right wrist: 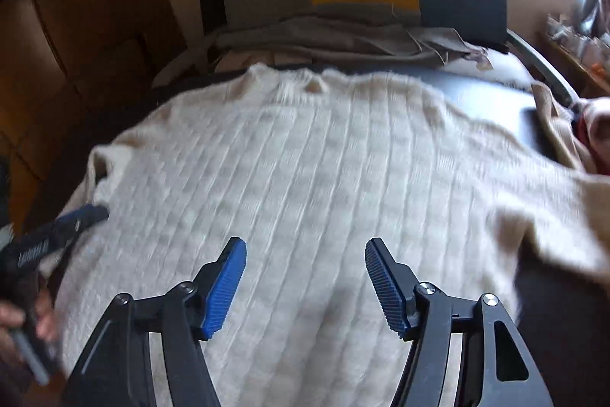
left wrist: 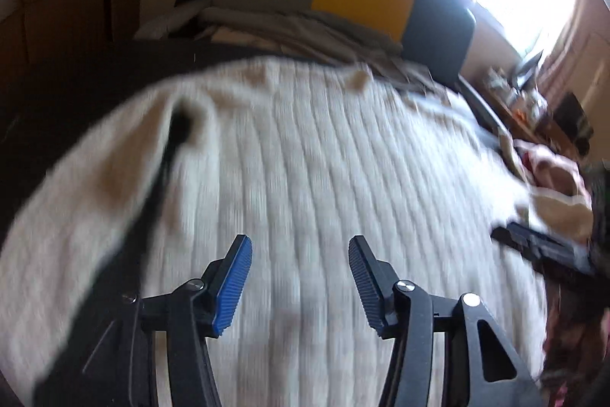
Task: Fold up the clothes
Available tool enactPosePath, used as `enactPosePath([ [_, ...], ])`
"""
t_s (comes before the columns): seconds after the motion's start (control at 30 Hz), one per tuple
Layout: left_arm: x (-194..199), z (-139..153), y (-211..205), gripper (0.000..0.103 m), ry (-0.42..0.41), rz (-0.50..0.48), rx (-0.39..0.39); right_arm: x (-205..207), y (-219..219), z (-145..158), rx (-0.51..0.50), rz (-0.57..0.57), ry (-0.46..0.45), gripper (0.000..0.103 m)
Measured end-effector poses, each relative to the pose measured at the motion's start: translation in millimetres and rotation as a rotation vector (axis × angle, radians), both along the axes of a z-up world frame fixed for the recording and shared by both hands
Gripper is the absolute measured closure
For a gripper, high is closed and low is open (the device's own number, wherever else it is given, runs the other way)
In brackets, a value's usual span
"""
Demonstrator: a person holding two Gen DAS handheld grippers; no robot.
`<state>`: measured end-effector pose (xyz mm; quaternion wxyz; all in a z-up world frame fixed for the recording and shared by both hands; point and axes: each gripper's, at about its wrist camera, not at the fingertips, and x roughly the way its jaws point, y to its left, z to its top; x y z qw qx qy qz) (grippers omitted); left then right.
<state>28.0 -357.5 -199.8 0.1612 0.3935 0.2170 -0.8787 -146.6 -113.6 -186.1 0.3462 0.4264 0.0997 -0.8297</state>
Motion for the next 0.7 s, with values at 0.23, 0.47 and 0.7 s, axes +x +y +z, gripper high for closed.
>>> enactPosePath([
  [0.23, 41.0, -18.8, 19.2, 0.05, 0.04, -0.001, -0.148, 30.6, -12.3, -28.9, 0.119, 0.004, 0.142, 0.021],
  [0.47, 25.2, 0.7, 32.0, 0.051, -0.019, 0.039, -0.192, 22.6, -0.8, -26.1, 0.084, 0.013, 0.098, 0.015],
  [0.7, -20.7, 19.6, 80.3, 0.051, 0.011, -0.076, -0.189, 25.6, 41.3, -7.7, -0.069, -0.042, 0.041, 0.016],
])
